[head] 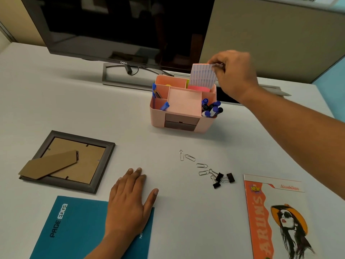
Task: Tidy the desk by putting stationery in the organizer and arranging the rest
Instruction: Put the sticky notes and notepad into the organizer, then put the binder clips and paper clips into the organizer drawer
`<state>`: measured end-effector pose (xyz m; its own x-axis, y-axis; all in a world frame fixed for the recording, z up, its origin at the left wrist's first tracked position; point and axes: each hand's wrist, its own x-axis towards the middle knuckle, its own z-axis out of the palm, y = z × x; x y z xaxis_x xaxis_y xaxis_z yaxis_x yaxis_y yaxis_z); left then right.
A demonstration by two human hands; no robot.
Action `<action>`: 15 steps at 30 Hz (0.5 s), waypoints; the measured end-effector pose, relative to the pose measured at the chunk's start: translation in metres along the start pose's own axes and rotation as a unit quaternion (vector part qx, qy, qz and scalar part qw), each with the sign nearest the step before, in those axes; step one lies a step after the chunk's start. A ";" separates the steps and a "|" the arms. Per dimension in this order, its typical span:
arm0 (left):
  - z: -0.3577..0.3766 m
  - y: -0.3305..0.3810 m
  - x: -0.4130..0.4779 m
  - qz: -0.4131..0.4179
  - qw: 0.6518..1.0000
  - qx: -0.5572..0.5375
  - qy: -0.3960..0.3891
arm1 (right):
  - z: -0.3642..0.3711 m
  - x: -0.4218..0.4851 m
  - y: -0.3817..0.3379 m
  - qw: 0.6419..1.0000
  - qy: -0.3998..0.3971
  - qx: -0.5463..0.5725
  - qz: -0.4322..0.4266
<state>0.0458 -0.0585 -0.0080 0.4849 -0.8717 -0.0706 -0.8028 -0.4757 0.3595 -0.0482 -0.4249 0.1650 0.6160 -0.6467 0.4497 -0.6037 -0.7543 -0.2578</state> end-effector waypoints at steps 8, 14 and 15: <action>-0.002 0.002 0.000 -0.007 1.000 -0.005 -0.010 | 0.018 -0.005 0.007 0.995 -0.080 0.005 0.058; -0.003 0.002 0.000 0.000 1.000 -0.004 0.000 | 0.020 -0.022 0.017 0.989 -0.102 0.047 0.091; -0.003 0.002 0.000 0.001 1.000 -0.003 0.001 | 0.018 -0.028 0.022 0.988 -0.089 0.062 0.106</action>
<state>0.0449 -0.0595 -0.0044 0.4848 -0.8720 -0.0676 -0.8012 -0.4737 0.3657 -0.0696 -0.4255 0.1316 0.5681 -0.7931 0.2195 -0.6693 -0.6005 -0.4376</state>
